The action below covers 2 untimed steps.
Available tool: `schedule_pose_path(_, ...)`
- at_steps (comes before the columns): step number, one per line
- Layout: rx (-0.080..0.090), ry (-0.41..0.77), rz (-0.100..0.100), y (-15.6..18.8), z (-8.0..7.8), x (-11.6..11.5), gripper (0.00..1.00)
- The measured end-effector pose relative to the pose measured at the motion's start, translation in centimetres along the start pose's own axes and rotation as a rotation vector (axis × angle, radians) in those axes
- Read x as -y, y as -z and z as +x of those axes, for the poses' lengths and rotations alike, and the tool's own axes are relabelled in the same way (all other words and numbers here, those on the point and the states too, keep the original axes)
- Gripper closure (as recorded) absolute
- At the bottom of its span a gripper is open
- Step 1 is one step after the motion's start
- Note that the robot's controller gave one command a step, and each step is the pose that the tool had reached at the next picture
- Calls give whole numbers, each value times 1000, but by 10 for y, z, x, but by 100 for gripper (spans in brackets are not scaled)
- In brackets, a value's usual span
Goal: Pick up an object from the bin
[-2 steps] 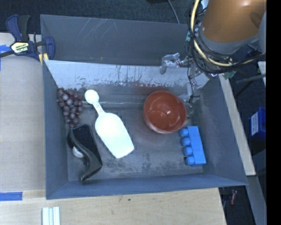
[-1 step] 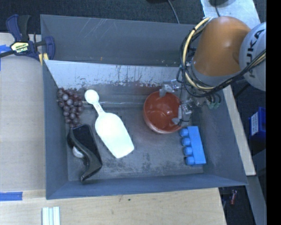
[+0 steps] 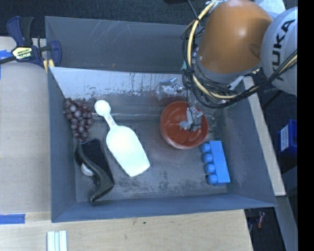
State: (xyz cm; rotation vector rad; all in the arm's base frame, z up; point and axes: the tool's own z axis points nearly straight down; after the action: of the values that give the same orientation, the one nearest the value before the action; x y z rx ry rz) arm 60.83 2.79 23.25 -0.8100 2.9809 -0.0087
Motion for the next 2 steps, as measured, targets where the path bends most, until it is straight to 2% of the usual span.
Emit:
schedule_pose_path(1,-42,-58,-11,-107,18,54,0)
schedule_pose_path(2,6,-16,3,69,-19,14,100)
